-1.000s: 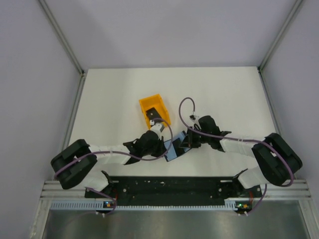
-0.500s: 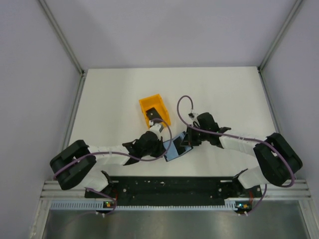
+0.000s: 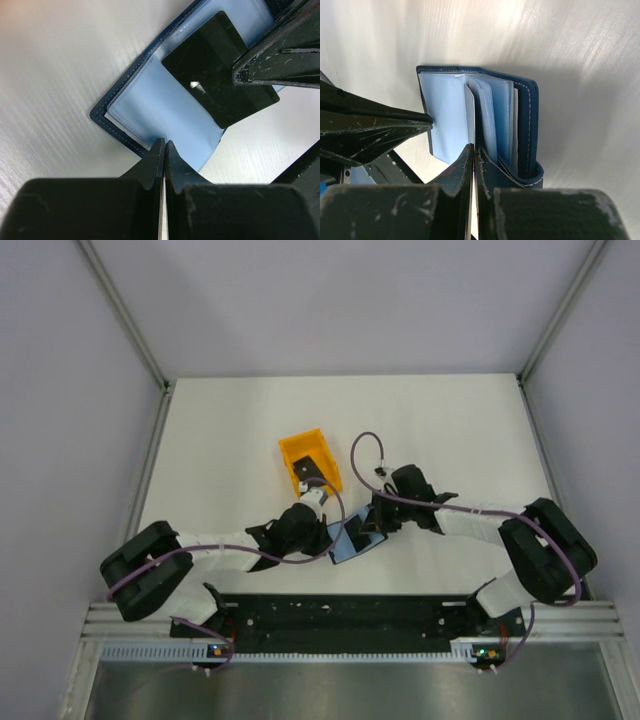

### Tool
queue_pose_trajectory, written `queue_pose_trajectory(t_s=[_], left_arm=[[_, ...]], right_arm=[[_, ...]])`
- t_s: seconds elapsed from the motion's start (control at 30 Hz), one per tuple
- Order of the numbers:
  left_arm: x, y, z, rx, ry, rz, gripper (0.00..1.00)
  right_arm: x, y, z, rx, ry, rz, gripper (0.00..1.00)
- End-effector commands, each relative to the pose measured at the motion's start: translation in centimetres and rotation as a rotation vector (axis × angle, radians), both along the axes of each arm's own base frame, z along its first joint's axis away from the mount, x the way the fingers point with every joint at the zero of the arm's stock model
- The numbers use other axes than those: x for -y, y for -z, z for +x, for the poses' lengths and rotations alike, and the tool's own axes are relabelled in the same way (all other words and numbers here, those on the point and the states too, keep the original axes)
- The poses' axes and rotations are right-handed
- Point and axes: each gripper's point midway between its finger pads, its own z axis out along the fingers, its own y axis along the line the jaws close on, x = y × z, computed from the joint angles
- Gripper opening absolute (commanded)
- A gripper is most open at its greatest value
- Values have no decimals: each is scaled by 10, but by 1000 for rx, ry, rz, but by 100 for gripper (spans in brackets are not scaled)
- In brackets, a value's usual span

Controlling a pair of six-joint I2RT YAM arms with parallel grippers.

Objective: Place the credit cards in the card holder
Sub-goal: Insert the credit card into the card holder.

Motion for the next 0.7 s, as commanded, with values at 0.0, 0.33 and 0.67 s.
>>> queue_pose_trajectory(t_s=[0.0, 0.33, 0.67], left_arm=[[-17, 21, -8, -31, -8, 83, 0], [-17, 21, -7, -31, -12, 85, 0], [-17, 21, -7, -29, -10, 86, 0]], right_arm=[[-4, 1, 11, 32, -23, -12, 0], [-10, 10, 7, -4, -48, -3, 0], [-12, 16, -8, -42, -94, 44, 0]])
